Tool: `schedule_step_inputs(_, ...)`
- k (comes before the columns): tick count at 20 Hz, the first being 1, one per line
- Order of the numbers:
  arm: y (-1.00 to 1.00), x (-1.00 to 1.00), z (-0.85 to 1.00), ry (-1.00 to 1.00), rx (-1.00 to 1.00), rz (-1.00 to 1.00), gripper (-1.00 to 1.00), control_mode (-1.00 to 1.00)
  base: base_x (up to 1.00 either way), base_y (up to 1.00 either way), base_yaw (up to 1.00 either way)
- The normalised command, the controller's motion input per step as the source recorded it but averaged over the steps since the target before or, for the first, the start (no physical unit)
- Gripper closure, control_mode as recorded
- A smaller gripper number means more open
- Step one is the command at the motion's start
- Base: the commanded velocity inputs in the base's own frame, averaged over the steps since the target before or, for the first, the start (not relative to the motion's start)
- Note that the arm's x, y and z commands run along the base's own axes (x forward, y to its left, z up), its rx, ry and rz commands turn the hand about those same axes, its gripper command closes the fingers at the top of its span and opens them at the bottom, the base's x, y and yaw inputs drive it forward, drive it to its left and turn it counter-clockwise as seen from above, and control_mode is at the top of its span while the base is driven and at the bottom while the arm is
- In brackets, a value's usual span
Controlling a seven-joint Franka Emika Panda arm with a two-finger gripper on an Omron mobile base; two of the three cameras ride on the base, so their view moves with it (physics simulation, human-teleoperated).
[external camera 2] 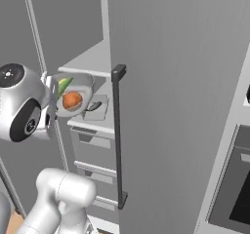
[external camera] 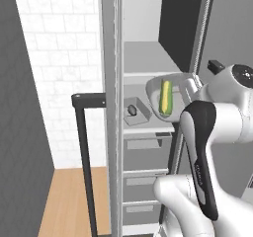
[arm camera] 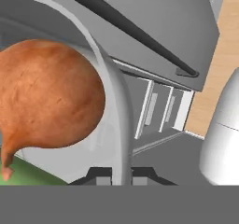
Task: Take the meat container that has the fish and place it on the second highest rack of the freezer. Then take the vegetable container that has the onion and corn and place it on the highest rack of the freezer.
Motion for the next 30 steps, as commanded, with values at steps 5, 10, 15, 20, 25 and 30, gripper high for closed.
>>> schedule_step_inputs(5, 0.0, -0.07, 0.37, -0.07, -0.09, 0.39, 1.0, -1.0, 0.0, 0.0, 0.0)
schedule_step_inputs(10, 0.02, 0.28, 0.42, -0.13, -0.02, 0.33, 1.0, -1.0, 0.0, 0.0, 0.0)
schedule_step_inputs(15, 0.28, 0.59, 0.42, -0.06, -0.07, -0.13, 1.0, -1.0, 0.0, 0.0, 0.0)
schedule_step_inputs(20, 0.28, 0.77, 0.21, 0.0, -0.06, -0.26, 1.0, -1.0, 0.0, 0.0, 0.0)
schedule_step_inputs(25, -0.06, 0.73, 0.02, 0.0, -0.01, -0.16, 1.0, -1.0, 0.0, 0.0, 0.0)
schedule_step_inputs(30, -0.19, 0.6, 0.0, 0.0, 0.0, 0.0, 1.0, -1.0, 0.0, 0.0, 0.0)
